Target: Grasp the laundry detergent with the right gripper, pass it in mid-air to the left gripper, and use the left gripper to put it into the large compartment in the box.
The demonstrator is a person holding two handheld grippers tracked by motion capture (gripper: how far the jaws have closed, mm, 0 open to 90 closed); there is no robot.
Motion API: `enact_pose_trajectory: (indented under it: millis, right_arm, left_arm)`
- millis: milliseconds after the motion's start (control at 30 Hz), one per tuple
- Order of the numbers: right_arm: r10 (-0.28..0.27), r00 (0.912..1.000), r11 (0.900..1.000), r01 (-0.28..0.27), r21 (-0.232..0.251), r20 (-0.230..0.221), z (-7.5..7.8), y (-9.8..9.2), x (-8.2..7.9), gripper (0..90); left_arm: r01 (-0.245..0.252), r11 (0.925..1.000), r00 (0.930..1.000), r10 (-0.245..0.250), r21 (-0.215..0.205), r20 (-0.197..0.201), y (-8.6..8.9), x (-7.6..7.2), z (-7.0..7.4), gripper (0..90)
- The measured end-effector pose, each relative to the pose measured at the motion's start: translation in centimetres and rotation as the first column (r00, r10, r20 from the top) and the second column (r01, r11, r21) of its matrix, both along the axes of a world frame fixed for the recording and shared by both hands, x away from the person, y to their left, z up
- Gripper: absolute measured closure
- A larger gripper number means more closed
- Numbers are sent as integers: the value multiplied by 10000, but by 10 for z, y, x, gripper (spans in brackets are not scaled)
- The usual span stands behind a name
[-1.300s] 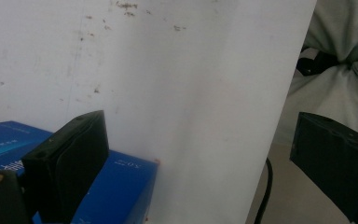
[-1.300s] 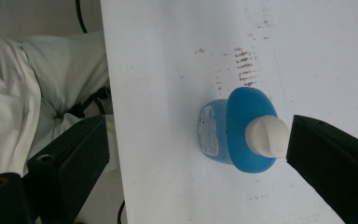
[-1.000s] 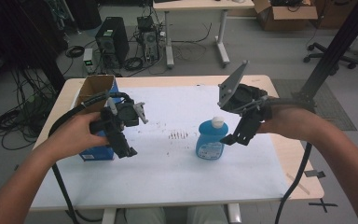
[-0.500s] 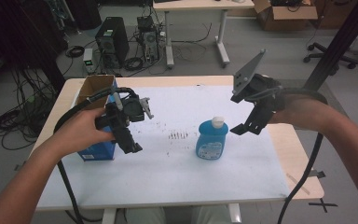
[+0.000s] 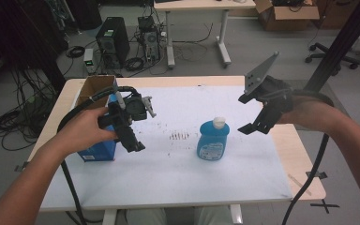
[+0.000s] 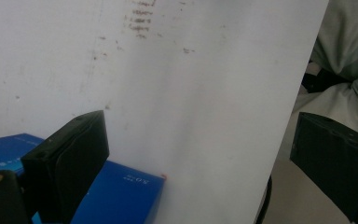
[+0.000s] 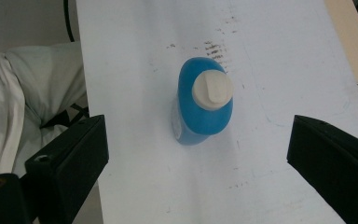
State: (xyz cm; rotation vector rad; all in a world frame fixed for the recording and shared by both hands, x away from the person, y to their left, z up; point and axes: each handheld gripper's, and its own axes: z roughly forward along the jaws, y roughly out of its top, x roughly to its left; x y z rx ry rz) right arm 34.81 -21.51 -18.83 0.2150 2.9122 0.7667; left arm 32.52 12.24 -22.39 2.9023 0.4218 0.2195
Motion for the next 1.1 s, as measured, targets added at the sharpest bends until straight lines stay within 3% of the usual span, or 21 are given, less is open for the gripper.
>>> enact_pose_trajectory:
  millis: [667,1100]
  right_arm:
    - [166,9995,9957,-141,915,-262,-43,-16,15,46]
    - [41,9992,9928,5,1196,-387,-71,-22,23,44]
  left_arm:
    - [-7,10000,10000,7,8,4,-3,3,-1,47]
    - [-108,9999,9999,108,-43,-106,-4,7,-5,47]
